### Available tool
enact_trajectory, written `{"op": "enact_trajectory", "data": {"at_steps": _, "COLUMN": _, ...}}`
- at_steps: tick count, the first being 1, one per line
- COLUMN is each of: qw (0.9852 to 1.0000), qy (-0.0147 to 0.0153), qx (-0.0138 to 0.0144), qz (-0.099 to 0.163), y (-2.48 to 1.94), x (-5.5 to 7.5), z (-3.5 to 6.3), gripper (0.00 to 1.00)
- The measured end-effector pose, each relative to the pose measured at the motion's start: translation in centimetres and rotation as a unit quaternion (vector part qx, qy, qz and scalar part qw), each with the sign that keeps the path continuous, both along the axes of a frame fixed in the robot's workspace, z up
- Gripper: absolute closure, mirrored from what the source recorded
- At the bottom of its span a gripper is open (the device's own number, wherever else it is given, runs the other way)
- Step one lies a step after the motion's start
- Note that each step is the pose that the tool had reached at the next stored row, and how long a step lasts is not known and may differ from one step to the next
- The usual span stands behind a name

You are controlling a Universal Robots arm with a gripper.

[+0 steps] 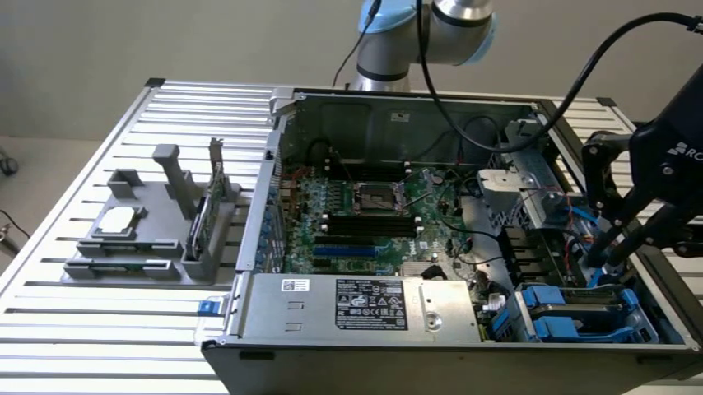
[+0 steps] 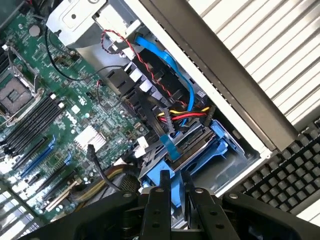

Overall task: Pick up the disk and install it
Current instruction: 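Insert the first disk wire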

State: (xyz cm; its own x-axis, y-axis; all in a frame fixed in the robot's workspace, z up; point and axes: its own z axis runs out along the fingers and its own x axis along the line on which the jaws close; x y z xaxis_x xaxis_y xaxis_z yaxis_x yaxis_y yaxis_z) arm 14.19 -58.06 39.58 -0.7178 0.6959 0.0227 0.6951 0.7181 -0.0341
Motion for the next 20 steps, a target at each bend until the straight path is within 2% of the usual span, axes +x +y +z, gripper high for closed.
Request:
{"op": "enact_trajectory", "data": {"at_steps": 7, "qw": 0.9992, "qy": 0.0, "qx": 0.0024, "qz": -0.04, "y": 0.0, "x": 0.02, "z": -0.24, "gripper": 0.78}}
{"op": "enact_trajectory", "data": {"at_steps": 9, "qw": 0.9987, "qy": 0.0001, "qx": 0.004, "qz": -0.051, "y": 0.0, "x": 0.03, "z": -0.29, "gripper": 0.78}}
{"op": "enact_trajectory", "data": {"at_steps": 13, "qw": 0.9976, "qy": 0.0004, "qx": 0.0108, "qz": -0.068, "y": 0.0, "x": 0.05, "z": -0.31, "gripper": 0.78}}
{"op": "enact_trajectory", "data": {"at_steps": 20, "qw": 0.996, "qy": 0.0009, "qx": 0.0258, "qz": -0.085, "y": 0.0, "x": 0.34, "z": -0.31, "gripper": 0.78}}
